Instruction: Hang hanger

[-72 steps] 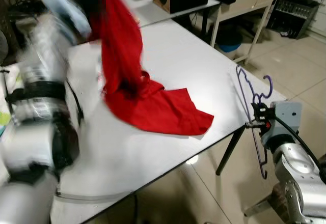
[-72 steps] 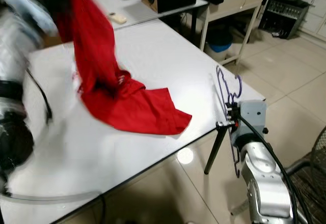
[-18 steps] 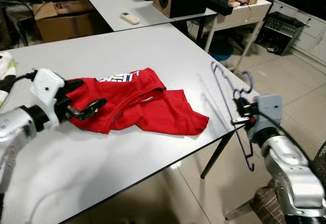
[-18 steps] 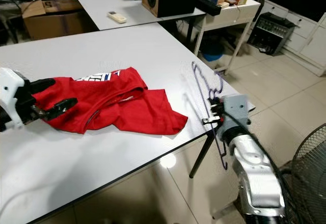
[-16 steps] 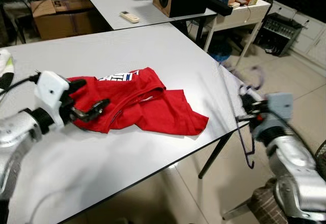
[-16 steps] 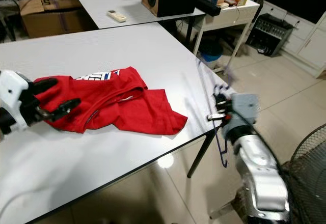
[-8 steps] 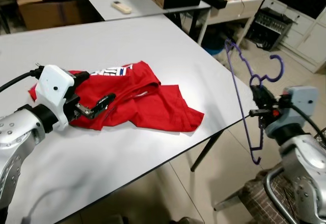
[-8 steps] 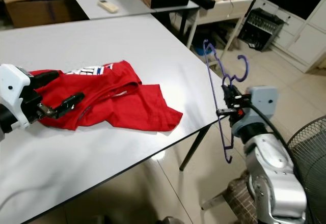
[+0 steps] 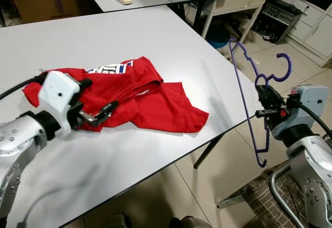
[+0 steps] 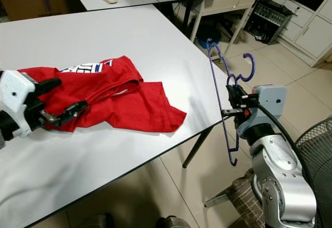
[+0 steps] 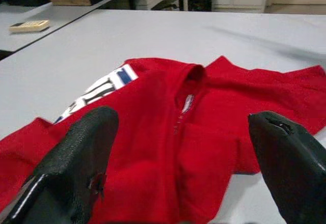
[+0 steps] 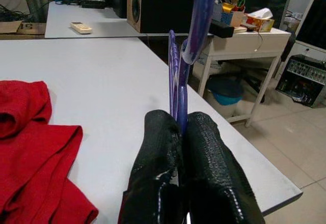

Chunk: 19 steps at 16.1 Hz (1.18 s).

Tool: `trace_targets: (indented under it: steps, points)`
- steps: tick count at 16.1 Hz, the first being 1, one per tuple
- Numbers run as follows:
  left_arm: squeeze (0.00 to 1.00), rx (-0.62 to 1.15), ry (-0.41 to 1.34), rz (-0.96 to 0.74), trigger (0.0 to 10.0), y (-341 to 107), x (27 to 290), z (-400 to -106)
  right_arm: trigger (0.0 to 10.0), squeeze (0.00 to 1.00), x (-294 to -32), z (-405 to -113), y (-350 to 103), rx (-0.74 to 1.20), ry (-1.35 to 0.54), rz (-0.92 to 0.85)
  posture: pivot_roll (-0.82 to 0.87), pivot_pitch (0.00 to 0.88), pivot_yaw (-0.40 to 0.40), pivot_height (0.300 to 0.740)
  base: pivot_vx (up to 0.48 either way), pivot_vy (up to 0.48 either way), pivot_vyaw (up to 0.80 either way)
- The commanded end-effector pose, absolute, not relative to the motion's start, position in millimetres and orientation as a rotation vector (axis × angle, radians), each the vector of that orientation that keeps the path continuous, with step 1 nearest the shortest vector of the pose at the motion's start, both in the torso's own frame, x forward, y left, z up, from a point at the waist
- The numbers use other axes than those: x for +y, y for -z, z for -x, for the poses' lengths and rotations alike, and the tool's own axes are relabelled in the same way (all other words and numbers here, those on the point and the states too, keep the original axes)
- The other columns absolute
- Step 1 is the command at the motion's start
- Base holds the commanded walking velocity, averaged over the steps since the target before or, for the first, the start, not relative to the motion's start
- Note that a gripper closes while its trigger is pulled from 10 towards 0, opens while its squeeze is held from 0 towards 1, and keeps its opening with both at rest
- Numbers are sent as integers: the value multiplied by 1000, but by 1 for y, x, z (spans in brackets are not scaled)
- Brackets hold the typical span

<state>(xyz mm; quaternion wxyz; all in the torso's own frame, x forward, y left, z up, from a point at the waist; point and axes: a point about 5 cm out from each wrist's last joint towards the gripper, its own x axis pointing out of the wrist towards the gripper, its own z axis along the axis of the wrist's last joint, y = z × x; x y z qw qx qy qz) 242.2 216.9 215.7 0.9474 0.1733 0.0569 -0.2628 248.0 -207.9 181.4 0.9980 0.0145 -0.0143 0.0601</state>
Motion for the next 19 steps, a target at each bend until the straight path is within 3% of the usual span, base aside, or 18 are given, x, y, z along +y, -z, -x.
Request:
trace_targets:
  steps: [1, 6, 12, 16, 17, 18, 19]
  points:
    - [0, 124, 552, -355, 10000, -213, 211, -240, 10000, 0, -212, -246, -188, -43, -106, -15, -122, 121, -131, 740, 0, 0, 0]
    - [0, 137, 594, -360, 10000, -208, 199, -241, 10000, 0, -211, -246, -186, -27, -111, -10, -116, 115, -128, 740, 0, 0, 0]
    - [0, 165, 663, -389, 10000, -182, 177, -256, 10000, 0, -210, -258, -165, 64, -67, 50, -103, 0, -101, 740, 0, 0, 0]
    - [0, 182, 702, -385, 10000, -166, 164, -266, 10000, 0, -206, -266, -158, 92, -77, 84, -98, 0, -79, 740, 0, 0, 0]
    - [533, 192, 717, -403, 10000, -159, 161, -271, 10000, 0, -205, -267, -158, 84, -78, 85, -99, 0, -68, 740, 0, 0, 0]
    - [506, 190, 710, -412, 10000, -155, 159, -275, 10000, 0, -204, -267, -155, 85, -79, 86, -91, 0, -68, 740, 0, 0, 0]
    - [157, 179, 698, -410, 10000, -152, 156, -279, 10000, 0, -204, -267, -153, 90, -82, 88, -88, 0, -68, 740, 0, 0, 0]
